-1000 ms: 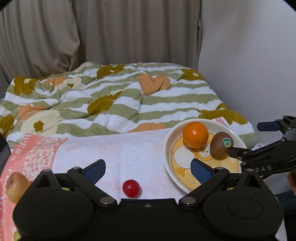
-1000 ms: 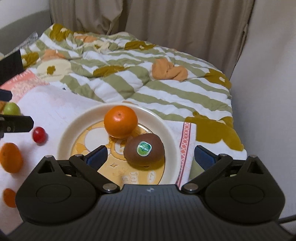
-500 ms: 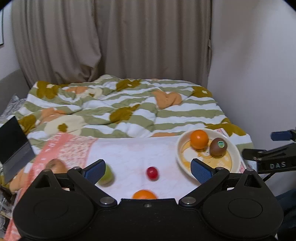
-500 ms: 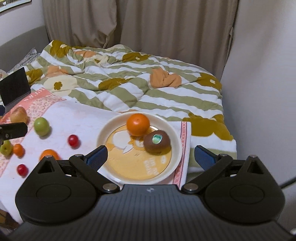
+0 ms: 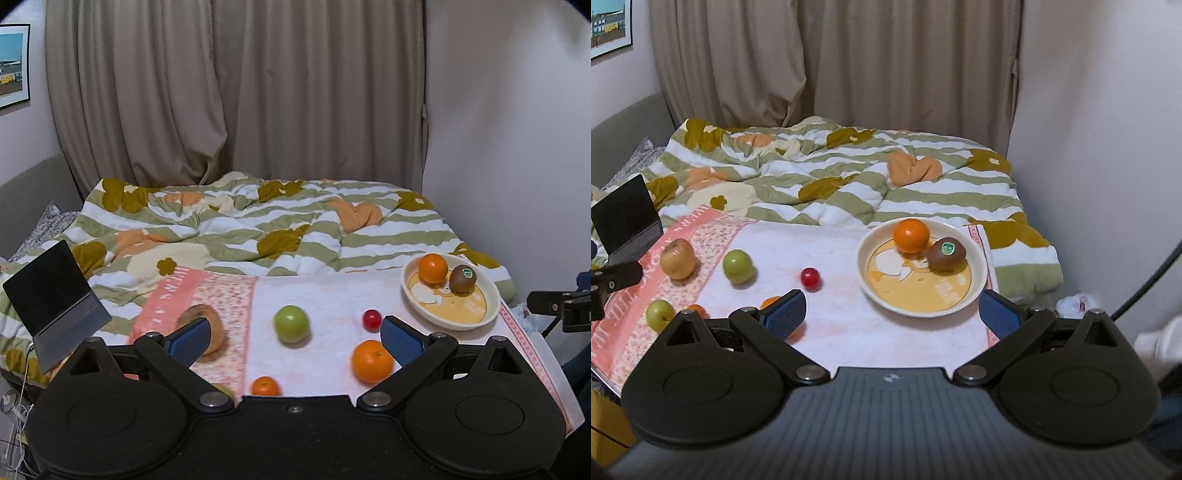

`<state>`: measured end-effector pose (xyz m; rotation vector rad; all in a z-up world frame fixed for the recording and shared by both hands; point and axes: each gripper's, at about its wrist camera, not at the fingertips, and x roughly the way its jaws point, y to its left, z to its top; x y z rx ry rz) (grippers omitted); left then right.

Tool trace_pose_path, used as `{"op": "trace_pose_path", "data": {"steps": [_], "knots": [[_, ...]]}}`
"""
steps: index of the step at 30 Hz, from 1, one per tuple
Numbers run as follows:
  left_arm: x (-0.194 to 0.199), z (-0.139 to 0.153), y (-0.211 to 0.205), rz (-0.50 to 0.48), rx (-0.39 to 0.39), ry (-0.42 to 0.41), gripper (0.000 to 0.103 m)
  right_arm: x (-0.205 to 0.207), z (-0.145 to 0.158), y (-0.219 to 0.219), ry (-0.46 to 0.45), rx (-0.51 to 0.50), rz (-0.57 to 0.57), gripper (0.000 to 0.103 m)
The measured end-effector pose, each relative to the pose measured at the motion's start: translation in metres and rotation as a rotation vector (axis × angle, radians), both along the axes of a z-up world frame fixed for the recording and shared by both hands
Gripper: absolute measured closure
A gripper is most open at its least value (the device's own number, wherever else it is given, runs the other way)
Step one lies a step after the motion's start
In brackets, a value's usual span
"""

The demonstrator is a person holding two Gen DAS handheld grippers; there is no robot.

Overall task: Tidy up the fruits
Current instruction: 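Open both tools and withdraw them from the white bowl, then grasp the green apple with the left tool while the right tool grasps a mandarin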

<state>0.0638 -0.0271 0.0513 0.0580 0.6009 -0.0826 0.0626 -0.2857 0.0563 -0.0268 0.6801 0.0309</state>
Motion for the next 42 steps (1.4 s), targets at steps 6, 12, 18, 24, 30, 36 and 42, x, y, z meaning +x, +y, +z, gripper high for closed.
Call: {"op": "trace_pose_path", "data": {"steps": [6,12,18,24,30,36,42], "knots": [[-0.009,-0.011,0.044,-0.013,0.009,-0.032,0.003,-0.025,-0.011,0.04,-0.005,0.017,-0.036,0.0],[-0.002,-0.042,0.074,-0.012,0.022,-0.016,0.003,-0.031,-0.048,0.069,0.012,0.035,-0.045,0.0],[0.008,-0.085,0.093,0.005,0.022,0.018,0.004,-0.028,-0.093,0.092,0.025,0.037,-0.032,0.0],[0.023,-0.123,0.095,0.013,0.037,0.047,0.011,-0.018,-0.133,0.099,0.031,0.052,-0.028,0.0],[0.037,-0.148,0.09,0.018,0.046,0.088,0.017,-0.002,-0.159,0.093,0.031,0.063,-0.037,0.0],[0.049,-0.158,0.087,0.022,0.035,0.131,0.027,0.012,-0.169,0.089,0.049,0.068,-0.026,0.004],[0.058,-0.161,0.087,0.025,0.026,0.178,0.042,0.021,-0.172,0.088,0.072,0.071,-0.012,0.008]]}}
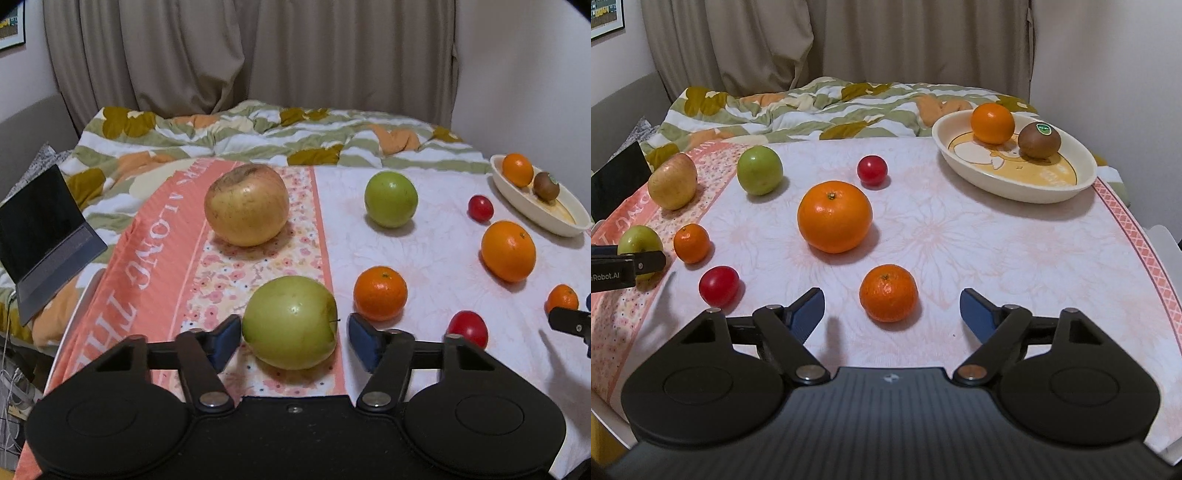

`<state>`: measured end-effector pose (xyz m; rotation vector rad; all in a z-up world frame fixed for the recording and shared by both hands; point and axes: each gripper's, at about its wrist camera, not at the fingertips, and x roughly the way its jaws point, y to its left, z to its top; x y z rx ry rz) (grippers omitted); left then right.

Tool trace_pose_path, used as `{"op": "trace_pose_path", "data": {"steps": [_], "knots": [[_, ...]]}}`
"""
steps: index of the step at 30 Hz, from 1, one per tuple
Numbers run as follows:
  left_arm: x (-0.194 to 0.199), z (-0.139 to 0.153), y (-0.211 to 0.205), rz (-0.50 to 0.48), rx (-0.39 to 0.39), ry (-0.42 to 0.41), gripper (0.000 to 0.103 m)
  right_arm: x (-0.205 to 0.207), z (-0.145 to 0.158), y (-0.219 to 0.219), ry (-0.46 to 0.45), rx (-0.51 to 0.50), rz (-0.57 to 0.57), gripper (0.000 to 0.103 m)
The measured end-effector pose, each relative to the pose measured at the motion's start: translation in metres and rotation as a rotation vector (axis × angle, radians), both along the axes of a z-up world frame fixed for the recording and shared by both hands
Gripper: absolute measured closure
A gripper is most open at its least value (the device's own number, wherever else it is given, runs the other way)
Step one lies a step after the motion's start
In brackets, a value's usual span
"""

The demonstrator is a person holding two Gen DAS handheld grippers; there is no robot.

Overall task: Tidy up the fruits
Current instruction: 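Grasp the green apple with the left tool while the right tool grasps a mandarin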

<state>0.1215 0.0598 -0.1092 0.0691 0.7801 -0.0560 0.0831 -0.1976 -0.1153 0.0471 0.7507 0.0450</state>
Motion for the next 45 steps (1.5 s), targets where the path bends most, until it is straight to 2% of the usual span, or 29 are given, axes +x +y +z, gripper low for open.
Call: {"op": "trace_pose_path", "data": {"steps": [4,14,17,18,26,32,38,42,45], "knots": [[0.004,-0.001,0.005,0.008,-0.028,0.013,0.042,0.005,0.0,0.001,0.009,-0.004,0.01,0.017],[0.0,-0.001,0.006,0.001,-0.037,0.013,0.043,0.012,-0.001,0.005,0.023,-0.002,0.023,0.036],[-0.002,0.0,0.006,-0.007,-0.037,0.014,0.043,0.014,-0.002,0.007,0.029,-0.01,0.018,0.05],[-0.003,0.0,0.007,-0.008,-0.039,0.014,0.043,0.014,-0.003,0.007,0.03,-0.017,0.013,0.051],[-0.014,0.002,0.008,-0.012,-0.059,0.019,0.043,0.011,0.002,0.006,0.022,-0.023,-0.013,0.052],[-0.027,0.016,0.005,-0.037,-0.077,0.003,0.043,0.004,0.019,0.01,0.005,-0.033,-0.011,0.052],[-0.037,0.047,-0.002,-0.07,-0.107,-0.036,0.043,-0.008,0.048,0.012,-0.023,-0.045,-0.032,0.052],[-0.042,0.07,-0.008,-0.101,-0.15,-0.044,0.043,-0.018,0.071,0.006,-0.032,-0.022,-0.066,0.052],[-0.044,0.086,-0.018,-0.128,-0.154,-0.061,0.043,-0.026,0.088,-0.003,-0.037,-0.011,-0.089,0.052]]}}
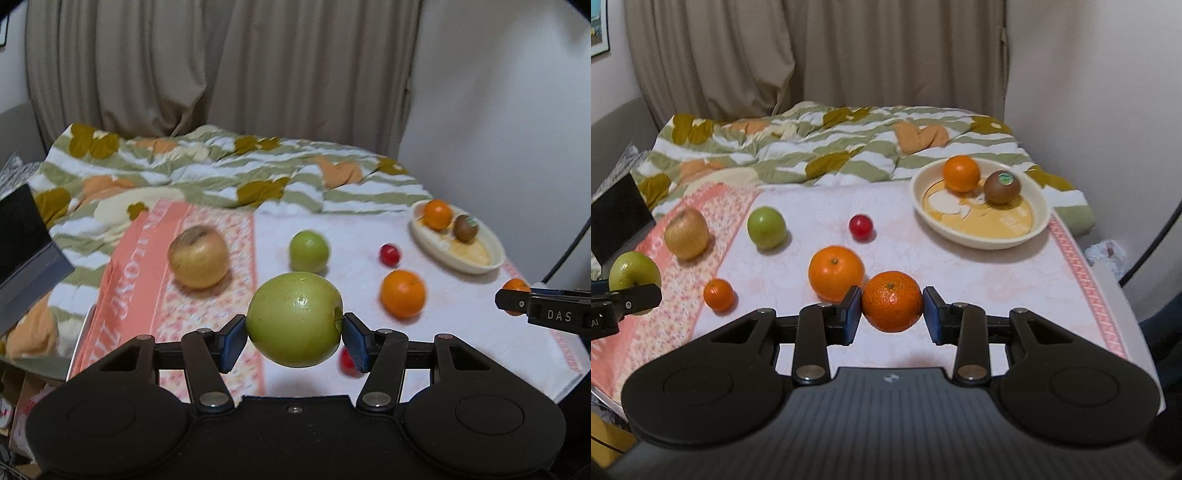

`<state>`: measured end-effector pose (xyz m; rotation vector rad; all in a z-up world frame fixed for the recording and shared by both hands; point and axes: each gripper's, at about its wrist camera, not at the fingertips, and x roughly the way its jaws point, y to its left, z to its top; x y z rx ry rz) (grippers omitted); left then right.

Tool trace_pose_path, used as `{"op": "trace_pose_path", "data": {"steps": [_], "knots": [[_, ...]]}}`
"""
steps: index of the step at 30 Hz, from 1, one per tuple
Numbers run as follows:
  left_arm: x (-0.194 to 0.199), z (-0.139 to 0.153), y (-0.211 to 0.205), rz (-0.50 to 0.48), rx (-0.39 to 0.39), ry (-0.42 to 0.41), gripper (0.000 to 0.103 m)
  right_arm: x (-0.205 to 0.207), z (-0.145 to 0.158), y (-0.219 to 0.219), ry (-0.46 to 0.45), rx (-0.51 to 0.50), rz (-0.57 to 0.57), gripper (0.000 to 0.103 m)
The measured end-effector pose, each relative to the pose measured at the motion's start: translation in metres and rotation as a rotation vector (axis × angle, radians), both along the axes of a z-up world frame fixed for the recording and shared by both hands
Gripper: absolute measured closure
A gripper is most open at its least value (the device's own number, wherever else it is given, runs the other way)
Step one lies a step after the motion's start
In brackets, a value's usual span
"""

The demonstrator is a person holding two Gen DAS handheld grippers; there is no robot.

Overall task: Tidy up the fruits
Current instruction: 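Grasp the green apple with the left tool while the right tool grasps a mandarin, then lower the green apple with the left tool while the right tool lowers the mandarin into the bowl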

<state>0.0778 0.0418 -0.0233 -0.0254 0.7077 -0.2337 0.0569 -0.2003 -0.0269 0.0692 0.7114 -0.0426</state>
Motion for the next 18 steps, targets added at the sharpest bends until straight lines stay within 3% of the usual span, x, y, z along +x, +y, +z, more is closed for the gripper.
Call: {"op": "trace_pose_path", "data": {"steps": [11,18], "knots": [[0.012,0.042,-0.062,-0.082,-0.008,-0.078,0.043,-0.009,0.039,-0.064,-0.027,0.01,-0.068,0.052],[0.03,0.057,-0.119,-0.035,-0.028,-0.105,0.043,0.011,0.05,-0.124,-0.038,0.012,-0.027,0.052]]}}
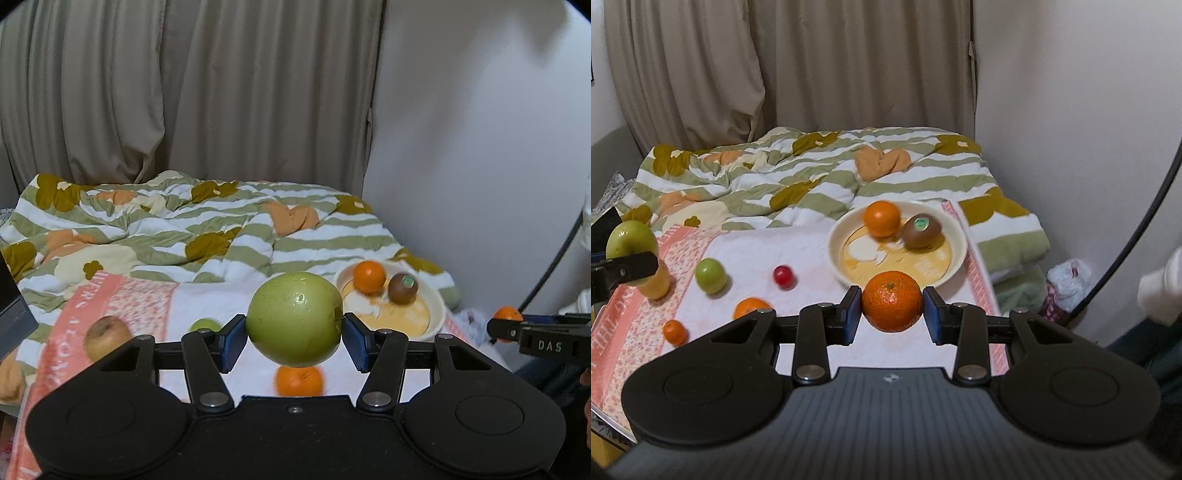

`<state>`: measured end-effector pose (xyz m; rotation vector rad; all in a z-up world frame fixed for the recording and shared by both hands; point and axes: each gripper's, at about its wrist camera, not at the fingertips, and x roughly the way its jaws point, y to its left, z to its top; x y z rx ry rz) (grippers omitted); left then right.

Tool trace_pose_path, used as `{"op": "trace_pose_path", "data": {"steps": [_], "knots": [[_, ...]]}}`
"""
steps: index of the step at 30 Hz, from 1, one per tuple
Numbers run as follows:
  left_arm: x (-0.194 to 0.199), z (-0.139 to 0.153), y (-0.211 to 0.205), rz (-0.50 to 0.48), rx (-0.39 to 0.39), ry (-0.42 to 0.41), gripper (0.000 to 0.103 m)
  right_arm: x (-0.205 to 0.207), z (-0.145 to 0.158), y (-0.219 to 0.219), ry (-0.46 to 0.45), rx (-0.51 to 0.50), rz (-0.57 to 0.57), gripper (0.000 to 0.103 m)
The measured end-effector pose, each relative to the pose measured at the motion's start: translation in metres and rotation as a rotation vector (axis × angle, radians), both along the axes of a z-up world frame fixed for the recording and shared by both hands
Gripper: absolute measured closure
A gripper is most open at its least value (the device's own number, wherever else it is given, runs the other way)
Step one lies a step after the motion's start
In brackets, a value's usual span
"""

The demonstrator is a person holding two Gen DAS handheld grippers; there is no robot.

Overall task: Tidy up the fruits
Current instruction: 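Lower the green apple with the left tool while the right tool lowers the mandarin into the bowl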

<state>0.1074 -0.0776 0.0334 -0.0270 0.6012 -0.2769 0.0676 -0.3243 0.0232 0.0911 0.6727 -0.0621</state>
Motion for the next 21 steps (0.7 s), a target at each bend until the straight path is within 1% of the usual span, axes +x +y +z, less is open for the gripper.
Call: {"op": "trace_pose_path", "data": {"steps": [4,8,12,14,17,21], "knots": [[0.012,0.004,-0.035,0.037,-0.011,-0.006,0.043,0.021,0.004,-0.034,-0.004,0.001,0.052,0.052],[0.03,0.002,-0.068,0.075,-0.036,-0.004,0.043,0.049,0.005,-0.065,-0.003,0.0,0.114,0.052],[0.05,-0.002,-0.096,0.104,-0.038,0.0,0.043,0.078,-0.001,-0.088,0.001,-0.002,0.166,0.052],[0.063,-0.004,-0.106,0.109,-0.042,0.006,0.043,0.094,-0.005,-0.098,0.004,-0.003,0.174,0.052],[0.083,-0.012,-0.121,0.1,-0.025,0.017,0.043,0.113,-0.014,-0.108,0.016,0.011,0.181,0.052],[0.111,-0.031,-0.138,0.071,0.016,0.045,0.043,0.133,-0.024,-0.115,0.033,0.013,0.183,0.052]]}}
